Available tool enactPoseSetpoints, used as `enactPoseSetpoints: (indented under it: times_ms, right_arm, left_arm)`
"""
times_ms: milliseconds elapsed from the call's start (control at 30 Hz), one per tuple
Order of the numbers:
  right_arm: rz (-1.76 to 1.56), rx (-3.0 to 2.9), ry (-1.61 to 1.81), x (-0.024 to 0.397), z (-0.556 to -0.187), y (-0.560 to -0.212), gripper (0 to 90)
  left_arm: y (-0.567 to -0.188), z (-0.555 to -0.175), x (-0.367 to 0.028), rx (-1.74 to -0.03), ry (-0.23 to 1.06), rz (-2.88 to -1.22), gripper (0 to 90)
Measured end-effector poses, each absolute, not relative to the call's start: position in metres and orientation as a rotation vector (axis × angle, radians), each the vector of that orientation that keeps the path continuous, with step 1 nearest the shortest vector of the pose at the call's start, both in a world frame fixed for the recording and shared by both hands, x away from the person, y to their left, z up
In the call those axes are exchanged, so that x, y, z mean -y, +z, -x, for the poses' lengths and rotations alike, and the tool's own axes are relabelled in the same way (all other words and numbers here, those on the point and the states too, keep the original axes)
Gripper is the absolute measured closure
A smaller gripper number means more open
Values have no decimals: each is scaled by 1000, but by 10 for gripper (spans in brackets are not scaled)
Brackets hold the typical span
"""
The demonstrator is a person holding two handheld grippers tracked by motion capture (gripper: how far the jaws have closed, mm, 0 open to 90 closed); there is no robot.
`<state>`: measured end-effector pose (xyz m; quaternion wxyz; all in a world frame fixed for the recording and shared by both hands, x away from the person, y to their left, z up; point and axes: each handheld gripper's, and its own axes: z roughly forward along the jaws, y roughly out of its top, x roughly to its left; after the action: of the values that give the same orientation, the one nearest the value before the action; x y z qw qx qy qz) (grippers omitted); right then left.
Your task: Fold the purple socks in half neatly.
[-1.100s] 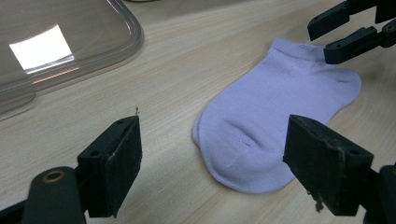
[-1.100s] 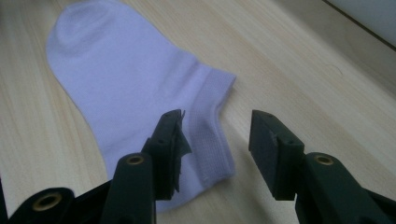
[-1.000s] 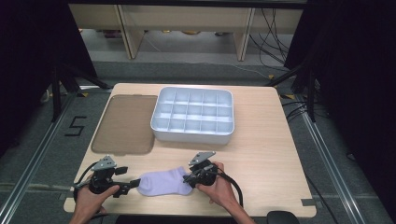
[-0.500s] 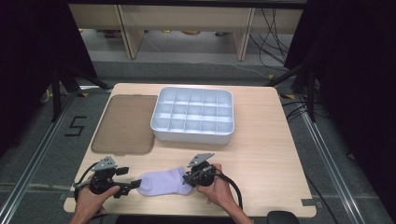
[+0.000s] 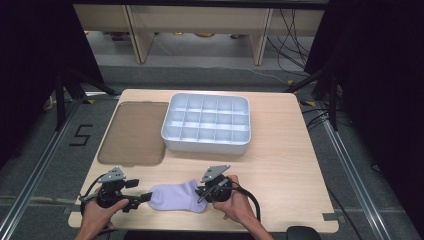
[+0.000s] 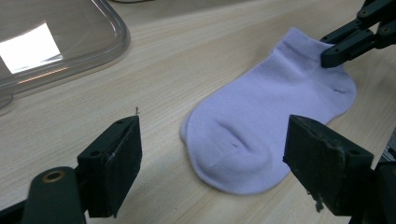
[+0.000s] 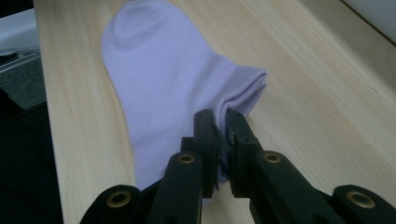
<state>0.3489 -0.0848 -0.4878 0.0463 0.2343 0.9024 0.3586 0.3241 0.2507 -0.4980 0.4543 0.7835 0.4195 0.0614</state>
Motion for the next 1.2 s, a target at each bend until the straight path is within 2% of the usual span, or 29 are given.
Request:
enactPoseSetpoints:
  times_ms: [467, 967, 1200]
  right_arm:
    - [-740, -2784, 1036, 135, -351, -480, 849]
    - [-737, -2806, 1004, 148, -360, -485, 846]
    - [-739, -2793, 980, 153, -362, -487, 845]
  left_arm:
    - [-496, -320, -240, -991, 151, -1966, 202]
    - [-501, -322, -203, -945, 31, -1994, 217]
    - [-501, -333, -191, -937, 43, -2034, 219]
